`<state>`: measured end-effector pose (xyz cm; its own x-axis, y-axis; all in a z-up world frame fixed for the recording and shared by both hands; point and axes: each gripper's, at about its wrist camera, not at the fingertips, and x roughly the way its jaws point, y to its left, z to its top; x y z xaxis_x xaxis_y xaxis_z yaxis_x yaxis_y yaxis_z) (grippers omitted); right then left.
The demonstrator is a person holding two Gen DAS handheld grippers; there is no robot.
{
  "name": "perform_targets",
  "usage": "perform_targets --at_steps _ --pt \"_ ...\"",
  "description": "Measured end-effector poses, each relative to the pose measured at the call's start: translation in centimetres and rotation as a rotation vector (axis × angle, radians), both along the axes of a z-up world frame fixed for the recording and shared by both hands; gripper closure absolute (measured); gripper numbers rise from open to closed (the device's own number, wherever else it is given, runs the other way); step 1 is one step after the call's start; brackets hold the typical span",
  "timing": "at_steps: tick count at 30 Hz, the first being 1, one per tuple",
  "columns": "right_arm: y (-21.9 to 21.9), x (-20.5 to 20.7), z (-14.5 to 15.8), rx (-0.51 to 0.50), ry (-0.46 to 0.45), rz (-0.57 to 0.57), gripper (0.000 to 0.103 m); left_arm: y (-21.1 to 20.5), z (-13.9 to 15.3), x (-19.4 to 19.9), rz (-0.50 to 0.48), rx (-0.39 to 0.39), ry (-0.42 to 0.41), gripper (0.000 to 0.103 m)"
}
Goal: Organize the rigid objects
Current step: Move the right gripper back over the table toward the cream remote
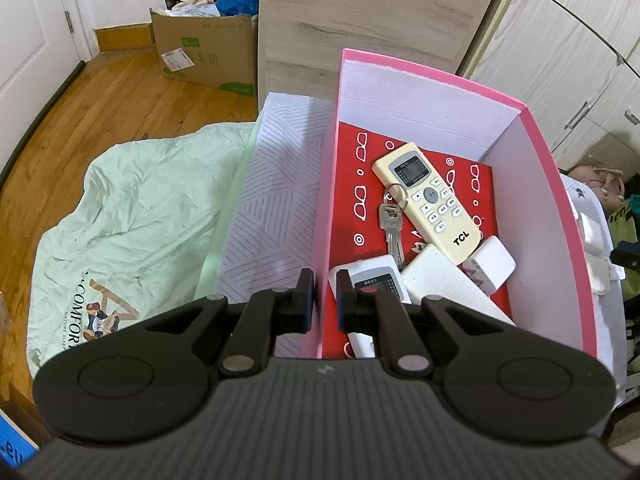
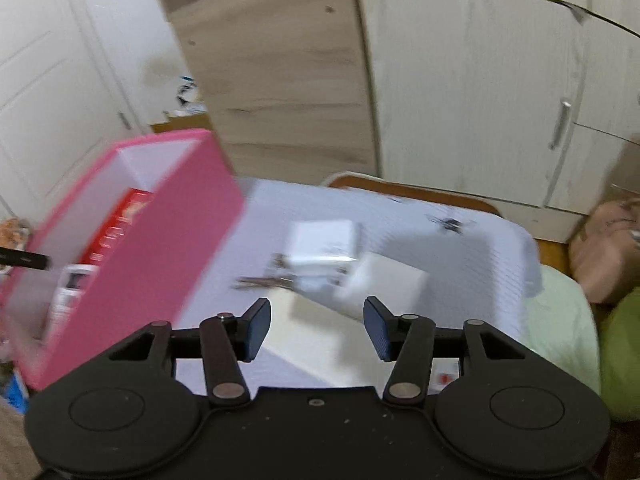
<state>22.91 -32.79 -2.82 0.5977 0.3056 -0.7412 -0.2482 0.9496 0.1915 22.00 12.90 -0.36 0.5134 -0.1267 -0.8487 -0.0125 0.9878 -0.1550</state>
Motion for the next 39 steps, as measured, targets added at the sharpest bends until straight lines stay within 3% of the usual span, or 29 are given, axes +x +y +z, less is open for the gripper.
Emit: perform_targets --at_steps 5,9,13,18,22,28,34,39 --pt "-1.8 0.8 -2.7 -0.004 0.033 -0.038 0.043 -0.3 0.0 0.0 -0.002 0.017 -0.002 0.094" --pt "-2.3 0.6 -3.3 0.027 0.048 -0.004 0.039 -0.3 0.0 0.0 0.000 0.016 -0.001 0.094" --pt "-2.2 0.4 -3.1 0.167 0.131 0.090 0.041 -0.3 0.0 0.0 0.000 0.019 -0.001 0.094" --pt "-1.0 0.0 -2.8 0.005 0.009 0.040 0.040 -0.3 0.0 0.0 0.003 0.028 -0.002 0.094" --pt "-2.2 0.7 -3.7 0.030 0.039 -0.021 0.039 -0.3 0.0 0.0 0.005 0.025 -0.001 0.094" --pt "-2.3 1.1 -4.6 0.030 0.032 -0.025 0.039 -0.3 0.0 -0.1 0.005 0.032 -0.001 0.094" --pt "-2.3 0.4 -4.0 0.038 0.109 0.063 0.036 -0.4 0.0 0.1 0.006 0.034 0.000 0.094" --pt "-1.4 -1.5 -3.9 0.052 0.202 0.229 0.036 -0.5 0.0 0.1 0.005 0.039 -0.001 0.094"
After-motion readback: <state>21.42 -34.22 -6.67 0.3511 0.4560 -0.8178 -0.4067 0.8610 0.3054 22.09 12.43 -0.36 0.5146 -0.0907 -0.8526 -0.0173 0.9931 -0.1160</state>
